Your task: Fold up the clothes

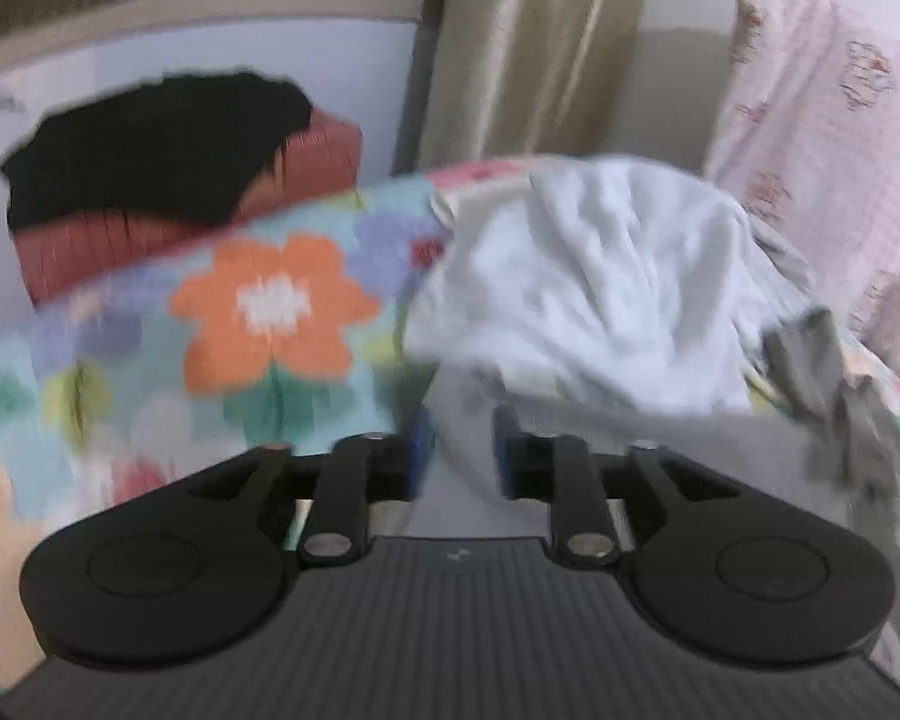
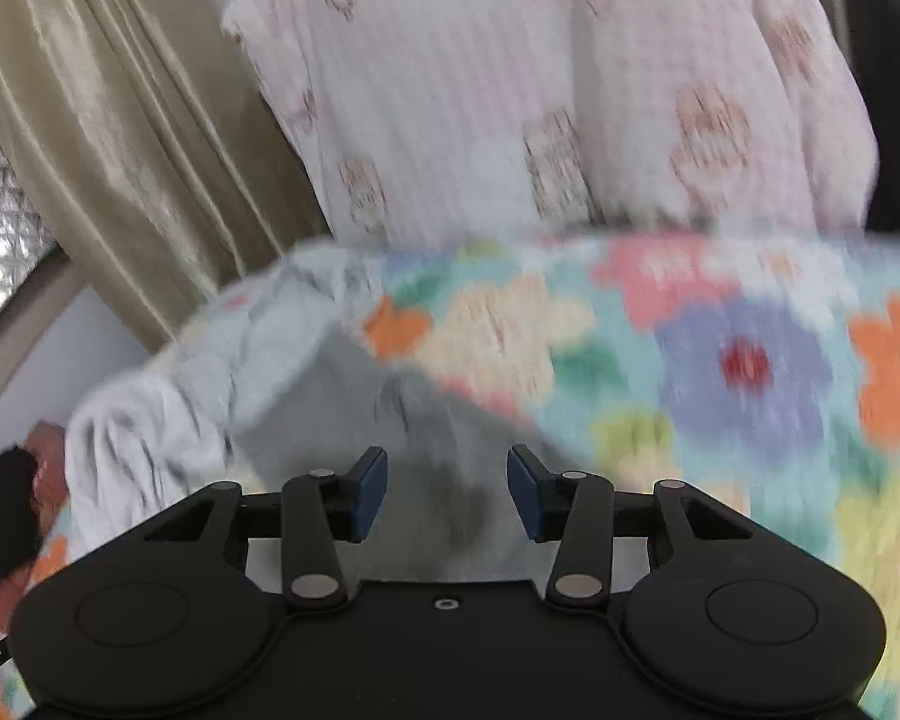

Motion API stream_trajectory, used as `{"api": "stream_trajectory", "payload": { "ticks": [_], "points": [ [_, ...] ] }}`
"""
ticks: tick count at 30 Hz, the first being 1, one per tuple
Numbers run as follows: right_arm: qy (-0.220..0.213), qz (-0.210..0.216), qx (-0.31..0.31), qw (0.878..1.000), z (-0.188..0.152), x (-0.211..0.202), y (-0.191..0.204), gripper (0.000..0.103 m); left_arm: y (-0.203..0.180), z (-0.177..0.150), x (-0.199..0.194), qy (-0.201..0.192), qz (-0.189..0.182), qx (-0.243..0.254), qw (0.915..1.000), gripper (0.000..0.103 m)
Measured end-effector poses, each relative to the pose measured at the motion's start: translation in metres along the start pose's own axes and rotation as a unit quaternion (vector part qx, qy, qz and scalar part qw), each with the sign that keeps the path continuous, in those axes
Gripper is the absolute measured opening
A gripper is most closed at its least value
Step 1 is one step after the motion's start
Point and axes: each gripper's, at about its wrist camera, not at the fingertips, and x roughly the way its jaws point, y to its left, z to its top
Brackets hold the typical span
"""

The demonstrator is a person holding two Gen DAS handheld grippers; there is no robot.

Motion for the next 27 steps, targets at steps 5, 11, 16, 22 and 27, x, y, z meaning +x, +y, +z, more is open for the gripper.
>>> {"api": "stream_trajectory", "payload": {
  "ticks": [5,11,16,22,27],
  "points": [
    [0.033,0.032,0.074,0.996,-0.107,-0.035,-0.044,0.050,0.025,-0.070,-0.028,0.081,-0.040,-0.068,0.9936,0.040],
    [0.049,-0.014,0.117,0.992,-0.176,-0.058,-0.072,0.050,0.028,-0.129,-0.039,0.133,-0.089,-0.150,0.9757,0.042],
    [0.020,0.027,0.177,0.984,-0.187,-0.060,-0.088,0.056,0.025,-0.141,-0.037,0.071,-0.083,-0.196,0.9745,0.050],
    [-0.053,-0.010,0.169,0.984,-0.176,-0.029,-0.108,0.057,0.022,-0.137,-0.006,0.054,-0.079,-0.219,0.9709,0.059],
    [-0.089,0.038,0.236,0.967,-0.160,-0.008,-0.137,0.062,0.025,-0.125,0.015,0.040,-0.097,-0.224,0.9688,0.062]
  ]
}}
